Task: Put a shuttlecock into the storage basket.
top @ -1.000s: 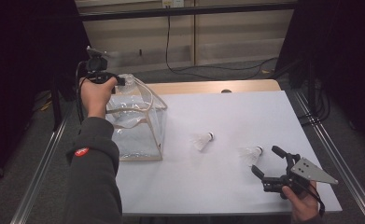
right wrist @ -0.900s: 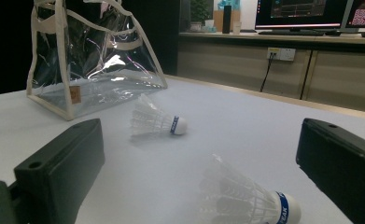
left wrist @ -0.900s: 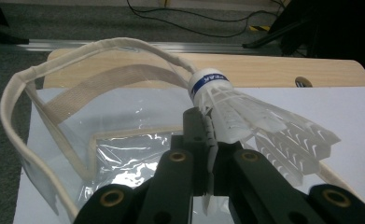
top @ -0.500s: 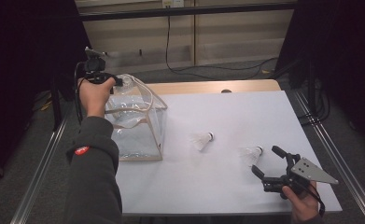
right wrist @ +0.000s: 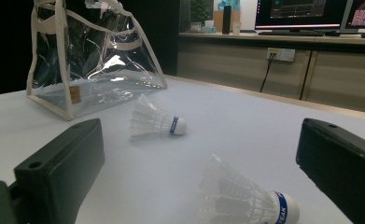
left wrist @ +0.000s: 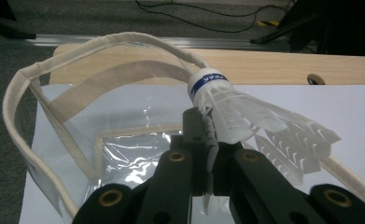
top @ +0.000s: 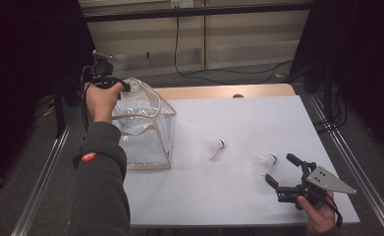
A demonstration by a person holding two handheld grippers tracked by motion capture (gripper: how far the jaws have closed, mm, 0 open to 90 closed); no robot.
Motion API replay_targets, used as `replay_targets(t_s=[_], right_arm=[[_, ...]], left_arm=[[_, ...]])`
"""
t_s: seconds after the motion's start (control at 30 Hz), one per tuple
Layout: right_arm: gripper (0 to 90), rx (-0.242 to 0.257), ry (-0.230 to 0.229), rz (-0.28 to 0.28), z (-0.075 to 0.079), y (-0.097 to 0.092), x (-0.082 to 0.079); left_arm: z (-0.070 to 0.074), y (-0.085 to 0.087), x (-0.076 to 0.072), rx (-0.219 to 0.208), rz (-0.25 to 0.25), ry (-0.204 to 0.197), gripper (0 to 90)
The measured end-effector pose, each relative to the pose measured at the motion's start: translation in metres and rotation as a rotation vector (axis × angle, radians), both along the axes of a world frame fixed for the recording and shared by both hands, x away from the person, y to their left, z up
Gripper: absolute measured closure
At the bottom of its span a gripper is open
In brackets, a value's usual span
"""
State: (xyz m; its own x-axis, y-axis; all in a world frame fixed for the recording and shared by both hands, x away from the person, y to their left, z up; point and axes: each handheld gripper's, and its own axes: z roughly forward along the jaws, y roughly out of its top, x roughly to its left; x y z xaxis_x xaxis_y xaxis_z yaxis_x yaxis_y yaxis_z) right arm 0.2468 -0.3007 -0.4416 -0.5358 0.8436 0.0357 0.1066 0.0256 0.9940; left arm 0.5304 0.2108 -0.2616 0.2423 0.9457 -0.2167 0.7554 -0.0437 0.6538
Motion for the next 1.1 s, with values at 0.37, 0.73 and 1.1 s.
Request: replay_targets(t_s=[0.37,0.73,1.1], right_arm=[[0.9,0.000,-0.001,-0.001,0.000,0.000,0.000],[0.9,-0.002,0.000,-0.006,0.000,-0.001,-0.001],[0.9,-0.004,0.000,-0.008,0.000,-0.001,-0.001]], left_arm=[[-0.004,-0.001,0.003,0.006,0.006,0.007,87.7],[-0.003,-0.001,0.002,-0.002,0.013,-0.002,78.9],[0.007,-0.001,-0.010,-0.037,-0.028,-0.004,69.8]])
